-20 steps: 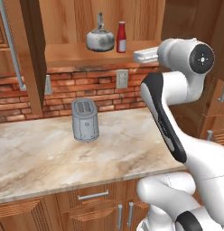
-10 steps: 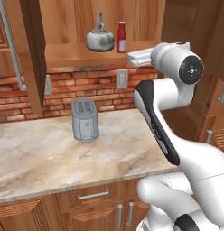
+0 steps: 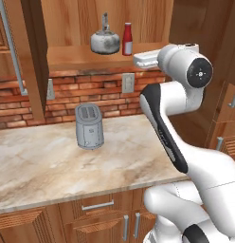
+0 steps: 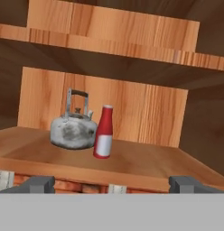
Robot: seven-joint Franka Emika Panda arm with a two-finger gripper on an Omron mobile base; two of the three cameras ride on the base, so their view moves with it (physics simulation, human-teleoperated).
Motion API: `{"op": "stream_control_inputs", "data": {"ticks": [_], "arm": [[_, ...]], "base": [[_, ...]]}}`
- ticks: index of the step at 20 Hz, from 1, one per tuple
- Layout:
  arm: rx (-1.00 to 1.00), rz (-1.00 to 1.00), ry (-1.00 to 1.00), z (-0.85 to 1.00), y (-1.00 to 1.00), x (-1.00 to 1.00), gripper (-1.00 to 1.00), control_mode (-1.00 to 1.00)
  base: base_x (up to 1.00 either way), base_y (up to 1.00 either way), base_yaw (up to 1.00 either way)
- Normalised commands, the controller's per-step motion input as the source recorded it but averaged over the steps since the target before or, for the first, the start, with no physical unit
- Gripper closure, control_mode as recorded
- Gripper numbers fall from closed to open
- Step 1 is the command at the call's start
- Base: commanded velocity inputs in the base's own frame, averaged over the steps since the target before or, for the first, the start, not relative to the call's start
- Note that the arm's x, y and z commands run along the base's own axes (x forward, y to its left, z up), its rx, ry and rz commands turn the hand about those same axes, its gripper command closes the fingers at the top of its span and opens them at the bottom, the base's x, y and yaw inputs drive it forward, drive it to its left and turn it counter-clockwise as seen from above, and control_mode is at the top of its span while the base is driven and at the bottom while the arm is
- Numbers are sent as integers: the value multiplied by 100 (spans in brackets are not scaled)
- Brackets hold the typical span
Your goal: The dining table condiment station is running low on ketchup. Refill the condiment station by opening the cabinet and taking the ketchup from the cabinet and placing it on the dining table.
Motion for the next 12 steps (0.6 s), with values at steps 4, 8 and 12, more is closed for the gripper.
{"op": "stream_control_inputs", "data": {"ticks": [4,8,12], "arm": [[2,0,0,-5,-9,1,-100,-100],[0,0,5,-3,10,35,-100,-100],[1,0,4,0,34,56,-100,-100]], "base": [[0,0,0],[0,0,0],[0,0,0]]}}
